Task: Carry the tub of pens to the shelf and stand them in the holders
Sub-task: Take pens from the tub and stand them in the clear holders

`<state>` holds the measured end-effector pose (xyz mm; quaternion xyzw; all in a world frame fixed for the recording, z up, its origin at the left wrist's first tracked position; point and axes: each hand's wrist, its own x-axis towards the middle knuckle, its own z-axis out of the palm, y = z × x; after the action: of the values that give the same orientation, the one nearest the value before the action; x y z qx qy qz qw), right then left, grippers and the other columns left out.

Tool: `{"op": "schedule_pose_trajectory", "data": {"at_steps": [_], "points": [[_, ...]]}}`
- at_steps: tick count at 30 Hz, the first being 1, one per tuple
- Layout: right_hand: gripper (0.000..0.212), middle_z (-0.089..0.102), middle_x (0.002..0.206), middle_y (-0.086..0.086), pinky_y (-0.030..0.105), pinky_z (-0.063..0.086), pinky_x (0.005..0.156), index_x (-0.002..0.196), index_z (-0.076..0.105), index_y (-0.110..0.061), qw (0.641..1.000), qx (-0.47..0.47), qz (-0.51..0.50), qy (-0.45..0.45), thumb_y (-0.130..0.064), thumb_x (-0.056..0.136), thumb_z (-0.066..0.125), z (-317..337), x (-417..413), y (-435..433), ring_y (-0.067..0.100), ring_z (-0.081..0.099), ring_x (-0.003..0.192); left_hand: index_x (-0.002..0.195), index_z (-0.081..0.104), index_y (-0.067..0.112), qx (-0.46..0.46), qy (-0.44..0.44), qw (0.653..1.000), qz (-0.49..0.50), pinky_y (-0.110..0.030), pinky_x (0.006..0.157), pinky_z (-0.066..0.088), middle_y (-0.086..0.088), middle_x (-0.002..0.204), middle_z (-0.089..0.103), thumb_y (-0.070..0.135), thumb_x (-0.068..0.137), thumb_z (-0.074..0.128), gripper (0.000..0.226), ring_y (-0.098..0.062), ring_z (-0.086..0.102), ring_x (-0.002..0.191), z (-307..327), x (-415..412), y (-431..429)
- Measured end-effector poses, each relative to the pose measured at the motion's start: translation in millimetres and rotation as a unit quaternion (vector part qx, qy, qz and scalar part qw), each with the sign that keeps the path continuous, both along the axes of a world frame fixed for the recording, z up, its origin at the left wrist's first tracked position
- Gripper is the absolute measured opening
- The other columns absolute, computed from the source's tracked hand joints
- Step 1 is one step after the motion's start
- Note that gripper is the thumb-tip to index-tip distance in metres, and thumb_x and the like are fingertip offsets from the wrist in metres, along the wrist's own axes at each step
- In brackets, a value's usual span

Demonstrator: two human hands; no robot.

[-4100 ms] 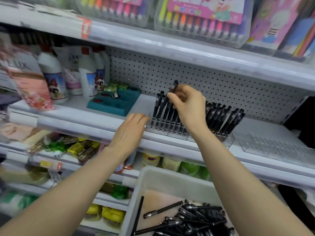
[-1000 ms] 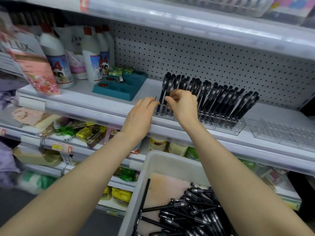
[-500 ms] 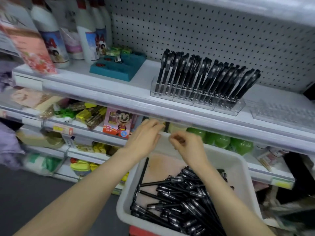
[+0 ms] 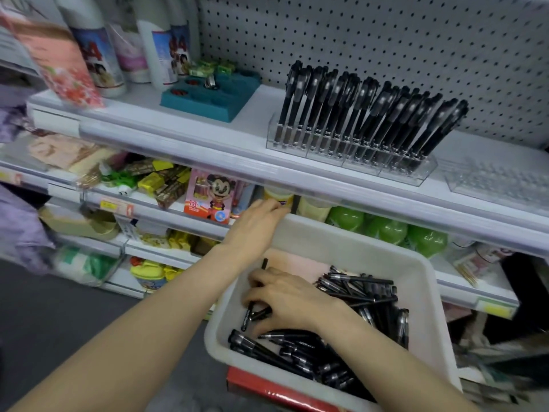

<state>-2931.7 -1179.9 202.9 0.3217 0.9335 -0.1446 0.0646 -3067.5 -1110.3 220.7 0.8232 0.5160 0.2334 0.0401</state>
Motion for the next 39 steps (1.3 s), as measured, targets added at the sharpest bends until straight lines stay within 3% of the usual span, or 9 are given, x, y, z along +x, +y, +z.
{"op": "schedule_pose_trajectory", "data": {"at_steps": [6, 16, 20, 23, 26, 29, 32, 37, 39], "points": [[0.031, 0.060, 0.114, 0.005, 0.035, 0.044, 0.090, 0.113, 0.068, -0.022, 0.993, 0.007, -0.116, 0.009, -0.023, 0.082, 0.066, 7, 30, 22, 0.030, 0.056, 0.106, 0.138, 0.053, 0.014, 0.003, 0.012, 1.000, 0.000, -0.042, 0.093, 0.045, -0.009, 0.121, 0.056, -0.008, 0.083, 0.053, 0.059, -0.030, 0.051, 0.106, -1, -1, 0], [0.023, 0.069, 0.113, 0.002, 0.030, 0.044, 0.092, 0.113, 0.072, -0.022, 0.983, 0.004, -0.176, 0.054, -0.026, 0.090, 0.065, 8, 52, 34, 0.023, 0.059, 0.106, 0.136, 0.056, 0.015, 0.016, 0.008, 1.000, -0.012, -0.040, 0.089, 0.048, -0.008, 0.117, 0.059, -0.006, 0.083, 0.058, 0.057, -0.030, 0.054, 0.102, -5, -3, 2], [0.029, 0.066, 0.088, 0.000, 0.032, 0.045, 0.079, 0.090, 0.071, -0.014, 0.965, 0.010, -0.228, 0.133, -0.040, 0.095, 0.058, 23, 57, 39, 0.019, 0.058, 0.087, 0.136, 0.055, 0.014, 0.014, 0.021, 1.000, -0.017, -0.040, 0.092, 0.047, -0.007, 0.119, 0.059, -0.004, 0.083, 0.058, 0.056, -0.029, 0.052, 0.107, 0, -2, 2], [0.029, 0.058, 0.070, -0.005, 0.031, 0.042, 0.064, 0.076, 0.063, -0.014, 0.913, 0.021, -0.313, 0.262, -0.036, 0.094, 0.062, 55, 61, 42, 0.017, 0.056, 0.068, 0.132, 0.059, 0.011, 0.038, 0.040, 0.998, -0.024, -0.041, 0.097, 0.047, -0.007, 0.122, 0.060, -0.001, 0.081, 0.065, 0.053, -0.027, 0.050, 0.114, 4, -1, 2], [0.015, 0.067, 0.071, -0.006, 0.028, 0.056, 0.066, 0.079, 0.068, -0.018, 0.811, -0.029, -0.389, 0.435, -0.026, 0.092, 0.066, 85, 65, 43, 0.013, 0.068, 0.065, 0.130, 0.060, 0.014, 0.048, 0.023, 0.998, -0.044, -0.035, 0.104, 0.042, -0.002, 0.125, 0.060, 0.013, 0.087, 0.064, 0.043, -0.022, 0.047, 0.119, 14, 6, 1], [0.008, 0.070, 0.082, 0.007, 0.026, 0.058, 0.071, 0.088, 0.068, -0.005, 0.714, -0.073, -0.409, 0.563, -0.012, 0.092, 0.067, 97, 68, 45, 0.016, 0.070, 0.073, 0.130, 0.057, 0.020, 0.024, -0.012, 0.997, -0.069, -0.030, 0.102, 0.038, 0.002, 0.123, 0.061, 0.025, 0.093, 0.055, 0.038, -0.018, 0.048, 0.116, 31, 16, -1], [0.010, 0.069, 0.091, 0.019, 0.028, 0.058, 0.075, 0.093, 0.065, 0.000, 0.678, -0.080, -0.416, 0.600, -0.008, 0.089, 0.069, 95, 71, 46, 0.020, 0.070, 0.078, 0.120, 0.060, 0.023, 0.010, -0.021, 0.996, -0.086, -0.028, 0.089, 0.038, 0.003, 0.111, 0.064, 0.030, 0.096, 0.053, 0.027, -0.017, 0.052, 0.106, 42, 23, 0], [0.019, 0.071, 0.087, 0.003, 0.032, 0.056, 0.077, 0.097, 0.062, -0.013, 0.678, -0.010, -0.447, 0.584, -0.007, 0.084, 0.074, 91, 80, 46, 0.016, 0.068, 0.080, 0.107, 0.066, 0.016, 0.035, 0.009, 0.993, -0.110, -0.035, 0.085, 0.046, -0.001, 0.101, 0.062, 0.027, 0.096, 0.056, 0.019, -0.019, 0.053, 0.098, 42, 20, 6], [0.017, 0.069, 0.092, -0.008, 0.024, 0.047, 0.079, 0.096, 0.066, -0.020, 0.773, 0.155, -0.414, 0.455, -0.017, 0.083, 0.076, 90, 85, 47, 0.009, 0.062, 0.086, 0.099, 0.068, 0.013, 0.069, 0.040, 0.990, -0.112, -0.039, 0.077, 0.051, -0.003, 0.095, 0.062, 0.021, 0.091, 0.064, 0.012, -0.022, 0.055, 0.092, 41, 18, 9]]}}
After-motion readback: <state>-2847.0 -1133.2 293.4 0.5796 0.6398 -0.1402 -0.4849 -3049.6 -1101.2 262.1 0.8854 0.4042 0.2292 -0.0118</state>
